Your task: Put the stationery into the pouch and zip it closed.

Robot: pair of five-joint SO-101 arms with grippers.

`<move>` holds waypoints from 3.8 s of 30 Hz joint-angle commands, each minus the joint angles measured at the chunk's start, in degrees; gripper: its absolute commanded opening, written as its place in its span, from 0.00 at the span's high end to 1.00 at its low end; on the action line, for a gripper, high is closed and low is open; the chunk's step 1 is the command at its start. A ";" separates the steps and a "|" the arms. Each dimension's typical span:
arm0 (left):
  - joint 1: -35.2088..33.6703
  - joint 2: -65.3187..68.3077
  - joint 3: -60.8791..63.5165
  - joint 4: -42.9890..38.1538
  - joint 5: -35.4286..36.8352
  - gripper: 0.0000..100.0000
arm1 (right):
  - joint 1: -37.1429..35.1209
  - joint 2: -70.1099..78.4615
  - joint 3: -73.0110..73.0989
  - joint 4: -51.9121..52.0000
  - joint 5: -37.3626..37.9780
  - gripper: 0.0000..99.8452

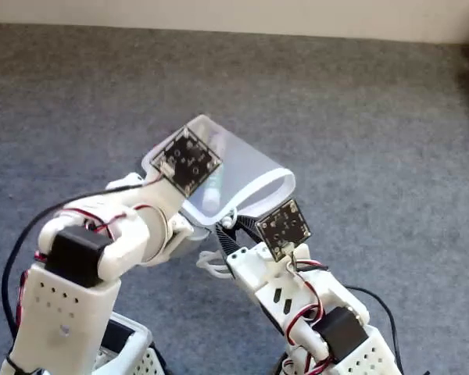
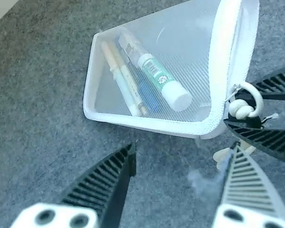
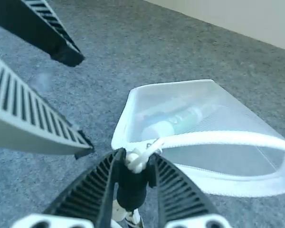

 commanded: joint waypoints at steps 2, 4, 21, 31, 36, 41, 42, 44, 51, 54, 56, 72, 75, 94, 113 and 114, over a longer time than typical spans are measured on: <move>-0.84 -5.23 6.02 -6.15 -1.93 0.70 | 1.19 -1.10 -2.59 -1.80 -0.70 1.00; -0.84 -6.81 9.10 -8.09 -1.93 0.70 | 1.19 -1.10 -2.59 -1.80 -0.70 1.00; -0.40 -21.14 28.26 -19.16 -4.31 0.71 | 1.19 -1.10 -2.59 -1.80 -3.87 1.00; -0.40 -27.56 32.75 -24.70 -1.93 0.71 | 1.19 -1.10 -3.74 -1.45 -3.87 1.00; -0.40 -28.26 37.67 -30.42 -1.93 0.71 | 0.84 -1.10 -6.29 2.15 -3.87 1.00; -0.31 -28.26 38.46 -30.77 -2.29 0.71 | 0.84 -1.10 -6.90 2.42 -3.87 1.00; -0.31 -28.26 38.46 -30.77 -2.37 0.71 | 0.84 -1.10 -6.90 2.42 -3.87 1.00; -0.31 -28.35 38.37 -30.68 -4.13 0.71 | 0.84 -1.10 -6.90 2.42 -3.78 1.00; -0.48 -28.35 37.41 -27.25 -8.26 0.71 | 1.01 -1.10 -6.90 2.42 -3.52 1.00; -0.48 -28.35 35.74 -24.09 -11.08 0.71 | 1.01 -1.10 -6.90 2.33 -3.52 1.00; -0.40 -28.35 35.38 -23.30 -11.52 0.71 | 1.01 -1.10 -6.90 2.33 -3.43 1.00; 3.47 -27.74 45.32 -39.65 -7.65 0.71 | 0.66 -1.10 -6.99 2.59 -3.43 1.00; 6.46 -27.82 46.37 -41.23 -7.65 0.76 | 0.66 -1.10 -6.99 2.59 -3.43 1.00; 6.81 -28.35 51.21 -52.31 -1.49 0.98 | 2.77 -1.10 -9.63 3.30 -3.78 1.00; -0.66 -28.35 47.16 -46.86 -1.14 0.99 | 14.20 -0.57 -1.71 -15.78 -7.12 1.00; -0.84 -28.35 46.55 -45.71 -1.14 0.99 | 14.64 -0.57 -1.10 -16.92 -7.03 1.00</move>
